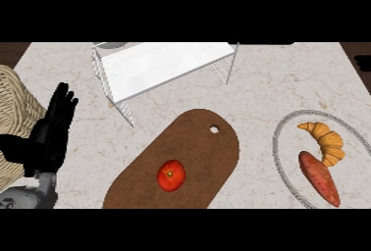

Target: Pick the croissant from the placemat and place it in the tiered shelf

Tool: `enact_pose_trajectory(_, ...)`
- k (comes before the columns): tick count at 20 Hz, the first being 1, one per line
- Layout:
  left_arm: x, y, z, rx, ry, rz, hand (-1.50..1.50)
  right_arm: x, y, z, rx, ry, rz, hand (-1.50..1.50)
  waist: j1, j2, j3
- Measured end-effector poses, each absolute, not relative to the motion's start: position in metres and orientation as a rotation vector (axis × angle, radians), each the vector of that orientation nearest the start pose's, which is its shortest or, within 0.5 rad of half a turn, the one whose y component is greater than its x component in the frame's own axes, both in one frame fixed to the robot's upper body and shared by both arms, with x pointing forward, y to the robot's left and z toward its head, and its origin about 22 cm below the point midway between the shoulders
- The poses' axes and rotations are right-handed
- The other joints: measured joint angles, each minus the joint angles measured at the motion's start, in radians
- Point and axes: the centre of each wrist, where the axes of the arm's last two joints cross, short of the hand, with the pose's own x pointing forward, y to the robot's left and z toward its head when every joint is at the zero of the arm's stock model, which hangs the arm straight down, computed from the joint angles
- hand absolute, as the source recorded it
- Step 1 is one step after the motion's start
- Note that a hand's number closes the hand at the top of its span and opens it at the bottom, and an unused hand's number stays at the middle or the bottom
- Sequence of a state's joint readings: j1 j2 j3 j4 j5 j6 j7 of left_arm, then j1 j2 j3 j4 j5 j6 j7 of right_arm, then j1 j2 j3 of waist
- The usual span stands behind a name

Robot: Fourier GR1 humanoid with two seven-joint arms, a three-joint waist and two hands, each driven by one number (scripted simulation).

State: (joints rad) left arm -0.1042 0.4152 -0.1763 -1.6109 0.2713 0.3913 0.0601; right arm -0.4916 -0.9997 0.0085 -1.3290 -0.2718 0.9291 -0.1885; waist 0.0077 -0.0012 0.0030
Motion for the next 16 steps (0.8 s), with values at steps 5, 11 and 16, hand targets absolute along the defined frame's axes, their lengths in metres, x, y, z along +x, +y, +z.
enact_pose_trajectory(5, 0.263, 0.270, 0.057, 0.244, -1.604, 0.043, 0.00, 0.305, -0.370, 0.243, -0.103, -1.441, 1.493, -1.50, -0.008, 0.000, 0.000)
enact_pose_trajectory(11, 0.264, 0.270, 0.056, 0.244, -1.598, 0.052, 0.00, 0.294, -0.362, 0.205, -0.261, -1.375, 1.623, -1.50, -0.009, 0.002, -0.002)
enact_pose_trajectory(16, 0.259, 0.270, 0.052, 0.239, -1.607, 0.043, 0.00, 0.289, -0.356, 0.174, -0.408, -1.316, 1.719, -1.50, -0.005, 0.002, -0.002)
